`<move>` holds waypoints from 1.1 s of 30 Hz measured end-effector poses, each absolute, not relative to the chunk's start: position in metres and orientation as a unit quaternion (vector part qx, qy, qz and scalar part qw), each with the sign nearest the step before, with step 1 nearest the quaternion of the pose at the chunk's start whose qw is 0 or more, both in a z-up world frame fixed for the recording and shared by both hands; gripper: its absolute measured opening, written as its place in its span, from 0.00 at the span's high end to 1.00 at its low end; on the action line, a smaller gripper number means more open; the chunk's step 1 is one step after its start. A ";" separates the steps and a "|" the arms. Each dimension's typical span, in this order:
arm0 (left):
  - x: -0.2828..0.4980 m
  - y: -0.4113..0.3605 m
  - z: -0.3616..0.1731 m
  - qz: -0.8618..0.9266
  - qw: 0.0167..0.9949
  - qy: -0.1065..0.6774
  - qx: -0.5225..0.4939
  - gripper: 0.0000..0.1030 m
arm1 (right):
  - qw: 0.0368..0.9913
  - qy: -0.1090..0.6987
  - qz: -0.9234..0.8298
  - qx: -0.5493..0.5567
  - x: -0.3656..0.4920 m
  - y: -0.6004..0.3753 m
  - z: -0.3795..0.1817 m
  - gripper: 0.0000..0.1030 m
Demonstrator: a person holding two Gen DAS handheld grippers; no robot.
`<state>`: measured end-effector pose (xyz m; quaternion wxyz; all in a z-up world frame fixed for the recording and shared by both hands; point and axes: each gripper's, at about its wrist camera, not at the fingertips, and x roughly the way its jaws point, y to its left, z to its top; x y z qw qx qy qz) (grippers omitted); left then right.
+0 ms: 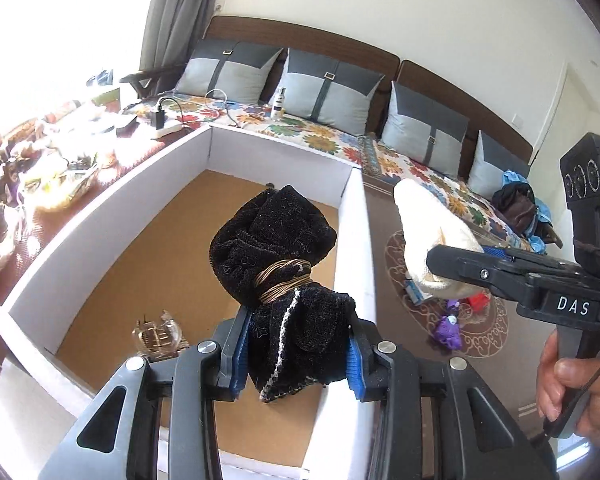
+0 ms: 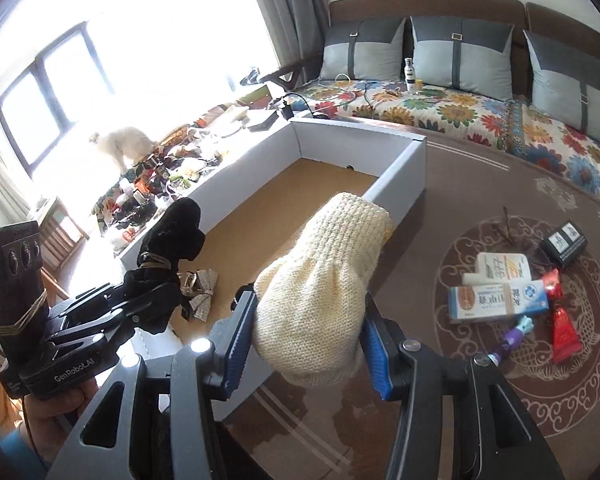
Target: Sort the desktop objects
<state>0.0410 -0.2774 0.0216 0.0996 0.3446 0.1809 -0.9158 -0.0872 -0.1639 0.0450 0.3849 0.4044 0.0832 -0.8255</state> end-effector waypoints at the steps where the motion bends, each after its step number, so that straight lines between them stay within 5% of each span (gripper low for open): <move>1: 0.039 -0.285 0.015 -0.910 0.108 0.180 0.357 0.63 | 0.391 0.090 -0.823 0.403 -0.089 -0.184 0.044 0.51; 5: 0.032 -0.298 -0.013 -0.889 0.112 0.181 0.406 0.63 | 0.395 0.124 -0.808 0.420 -0.103 -0.247 0.020 0.51; 10: 0.026 -0.296 -0.036 -0.865 0.139 0.173 0.450 0.41 | 0.360 0.168 -0.785 0.476 -0.121 -0.278 -0.026 0.38; 13: 0.034 -0.296 -0.034 -0.868 0.149 0.180 0.437 0.39 | 0.352 0.148 -0.800 0.463 -0.122 -0.262 -0.021 0.32; 15: 0.039 -0.293 -0.031 -0.870 0.153 0.186 0.431 0.39 | 0.353 0.132 -0.816 0.437 -0.115 -0.241 -0.005 0.13; 20: 0.045 -0.260 -0.013 -0.890 0.126 0.183 0.397 0.39 | 0.312 0.145 -0.873 0.346 -0.092 -0.163 0.013 0.02; 26: 0.038 -0.169 0.014 -0.915 0.028 0.147 0.376 0.38 | 0.185 0.174 -0.904 0.343 -0.090 -0.021 -0.033 0.01; 30: 0.027 -0.104 0.007 -0.915 -0.029 0.120 0.383 0.14 | 0.107 0.160 -0.894 0.404 -0.102 0.072 -0.070 0.01; 33: 0.009 -0.066 -0.019 -0.902 -0.043 0.098 0.418 0.14 | 0.066 0.144 -0.887 0.435 -0.110 0.120 -0.087 0.01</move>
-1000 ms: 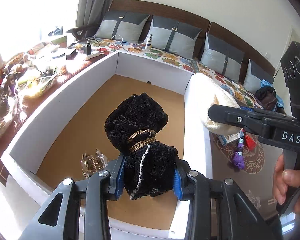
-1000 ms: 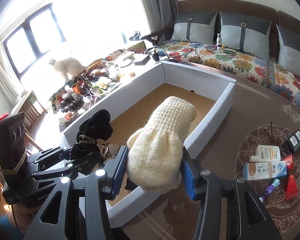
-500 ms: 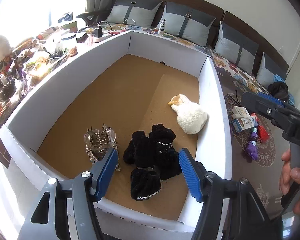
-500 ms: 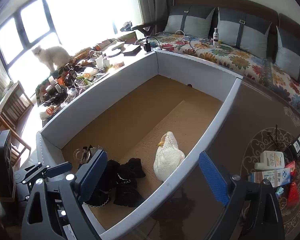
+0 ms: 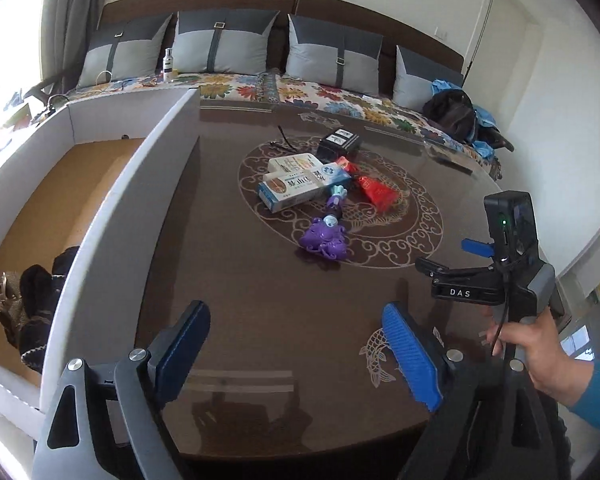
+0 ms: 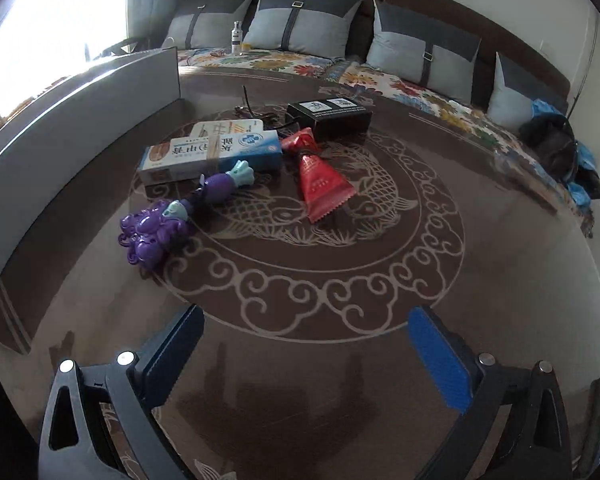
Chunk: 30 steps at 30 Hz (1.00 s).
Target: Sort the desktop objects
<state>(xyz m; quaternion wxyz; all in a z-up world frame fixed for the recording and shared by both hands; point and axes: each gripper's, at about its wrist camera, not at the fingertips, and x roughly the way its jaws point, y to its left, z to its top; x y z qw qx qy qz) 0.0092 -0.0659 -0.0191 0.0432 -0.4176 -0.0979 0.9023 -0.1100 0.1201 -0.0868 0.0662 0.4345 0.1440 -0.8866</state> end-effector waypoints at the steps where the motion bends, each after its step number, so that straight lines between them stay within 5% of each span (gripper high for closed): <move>1: 0.003 -0.056 -0.029 0.899 0.046 -0.093 -0.427 0.14 | 0.057 0.137 -0.885 0.442 -0.113 0.132 -0.090 0.01; 8: -0.037 -0.025 -0.081 0.882 0.007 -0.060 -0.467 0.14 | 0.044 0.065 -0.888 0.454 -0.110 0.171 -0.104 0.01; 18: -0.057 -0.025 -0.104 0.873 -0.035 -0.033 -0.486 0.14 | 0.030 0.063 -0.891 0.448 -0.111 0.169 -0.105 0.00; 25: -0.058 -0.025 -0.108 0.881 -0.049 -0.039 -0.468 0.00 | 0.030 0.063 -0.891 0.448 -0.111 0.169 -0.105 0.00; 30: -0.057 -0.024 -0.110 0.890 -0.046 -0.038 -0.452 0.00 | 0.030 0.063 -0.891 0.448 -0.111 0.169 -0.104 0.00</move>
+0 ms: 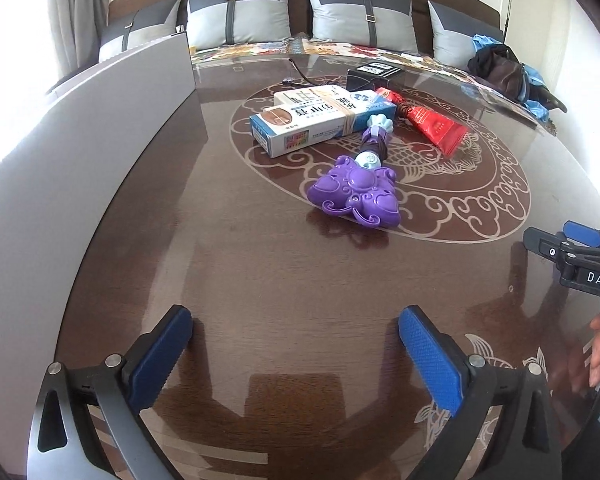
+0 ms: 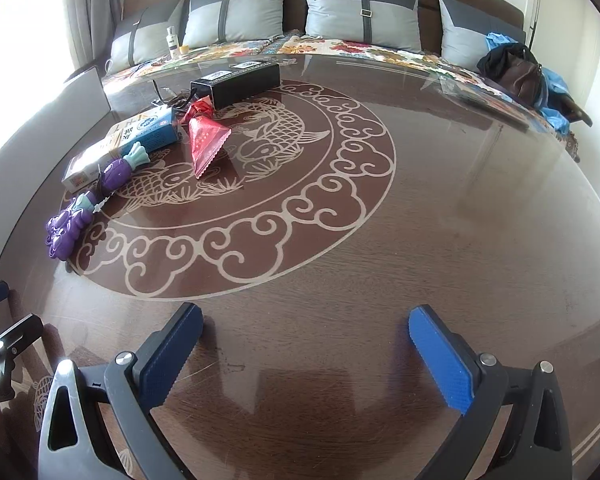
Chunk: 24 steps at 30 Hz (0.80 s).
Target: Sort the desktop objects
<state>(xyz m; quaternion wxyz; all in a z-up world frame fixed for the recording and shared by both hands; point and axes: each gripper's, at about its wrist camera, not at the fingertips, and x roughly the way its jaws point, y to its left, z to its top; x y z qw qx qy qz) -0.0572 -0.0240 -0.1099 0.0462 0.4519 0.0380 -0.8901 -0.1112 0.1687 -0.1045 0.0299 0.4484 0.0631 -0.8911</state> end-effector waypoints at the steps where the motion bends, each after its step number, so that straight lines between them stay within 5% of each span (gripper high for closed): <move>1: -0.057 -0.024 -0.110 -0.890 0.046 0.038 0.451 0.00 | 0.030 0.063 -0.891 0.448 -0.111 0.169 -0.104 0.00; 24: -0.058 -0.023 -0.111 -0.895 0.046 0.036 0.442 0.00 | 0.029 0.063 -0.891 0.449 -0.112 0.169 -0.104 0.00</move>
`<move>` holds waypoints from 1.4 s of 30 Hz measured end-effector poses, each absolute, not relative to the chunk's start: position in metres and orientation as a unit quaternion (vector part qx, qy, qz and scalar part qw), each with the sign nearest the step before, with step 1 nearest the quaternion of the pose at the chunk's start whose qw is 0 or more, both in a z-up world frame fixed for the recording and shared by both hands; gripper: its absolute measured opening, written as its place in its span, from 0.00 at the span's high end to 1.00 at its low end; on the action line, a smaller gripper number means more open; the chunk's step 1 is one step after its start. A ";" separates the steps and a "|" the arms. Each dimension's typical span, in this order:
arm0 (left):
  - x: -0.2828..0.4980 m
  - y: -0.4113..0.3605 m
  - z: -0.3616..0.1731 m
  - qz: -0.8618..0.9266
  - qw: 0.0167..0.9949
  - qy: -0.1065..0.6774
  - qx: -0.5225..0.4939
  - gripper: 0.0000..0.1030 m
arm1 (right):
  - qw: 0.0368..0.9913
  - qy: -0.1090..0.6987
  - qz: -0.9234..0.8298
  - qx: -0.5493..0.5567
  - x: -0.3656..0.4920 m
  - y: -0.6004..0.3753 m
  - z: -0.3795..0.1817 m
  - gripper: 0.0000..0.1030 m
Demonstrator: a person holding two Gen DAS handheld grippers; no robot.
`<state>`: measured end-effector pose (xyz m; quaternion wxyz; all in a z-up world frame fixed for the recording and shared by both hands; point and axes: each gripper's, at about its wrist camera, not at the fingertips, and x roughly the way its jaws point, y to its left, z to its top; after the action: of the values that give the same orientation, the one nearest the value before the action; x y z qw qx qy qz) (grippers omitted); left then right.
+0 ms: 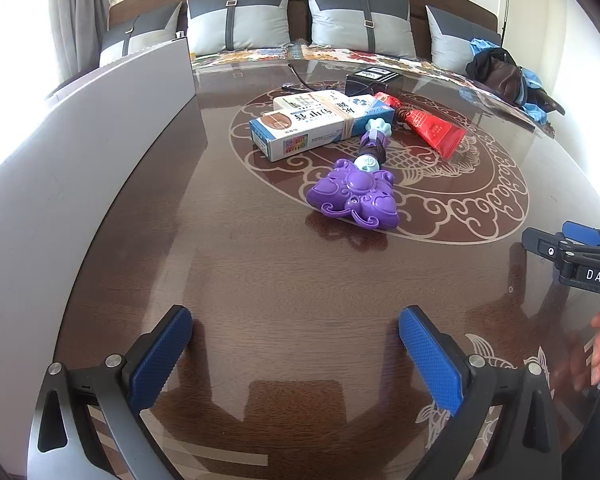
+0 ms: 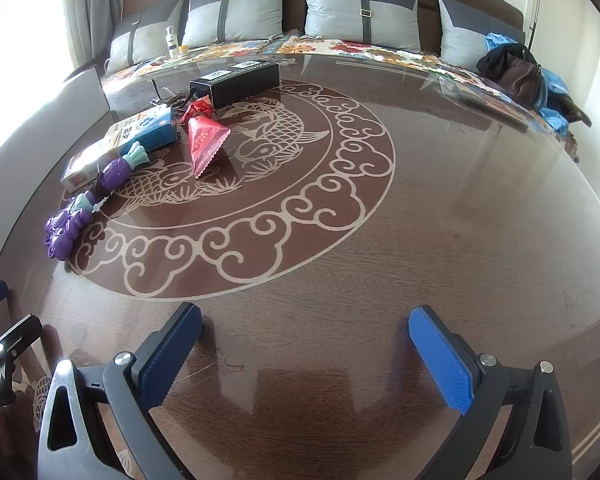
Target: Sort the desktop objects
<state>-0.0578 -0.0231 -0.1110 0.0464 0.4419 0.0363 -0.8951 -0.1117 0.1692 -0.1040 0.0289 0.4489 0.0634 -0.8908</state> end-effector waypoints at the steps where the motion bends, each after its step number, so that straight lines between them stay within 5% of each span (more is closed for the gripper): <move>1: -0.058 -0.023 -0.111 -0.895 0.047 0.036 0.442 0.00 | 0.029 0.063 -0.891 0.449 -0.112 0.169 -0.104 0.00; 14: -0.068 -0.022 -0.110 -0.888 0.026 0.028 0.458 0.00 | 0.029 0.063 -0.891 0.449 -0.112 0.169 -0.104 0.00; 36: -0.196 -0.002 -0.104 -0.862 -0.040 -0.012 0.505 0.00 | 0.028 0.063 -0.891 0.449 -0.112 0.169 -0.104 0.00; 38: -0.198 0.000 -0.100 -0.870 -0.038 -0.010 0.492 0.18 | 0.028 0.063 -0.891 0.449 -0.112 0.169 -0.104 0.00; 40: -0.198 0.003 -0.095 -0.875 -0.040 -0.010 0.482 0.54 | 0.028 0.063 -0.891 0.449 -0.112 0.169 -0.104 0.00; 42: -0.195 0.009 -0.093 -0.877 -0.049 -0.021 0.478 0.78 | 0.028 0.063 -0.891 0.449 -0.112 0.169 -0.103 0.00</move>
<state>-0.1954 0.0090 -0.0929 -0.0488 0.4782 -0.0207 -0.8766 -0.1121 0.1692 -0.1035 0.0283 0.4494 0.0632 -0.8907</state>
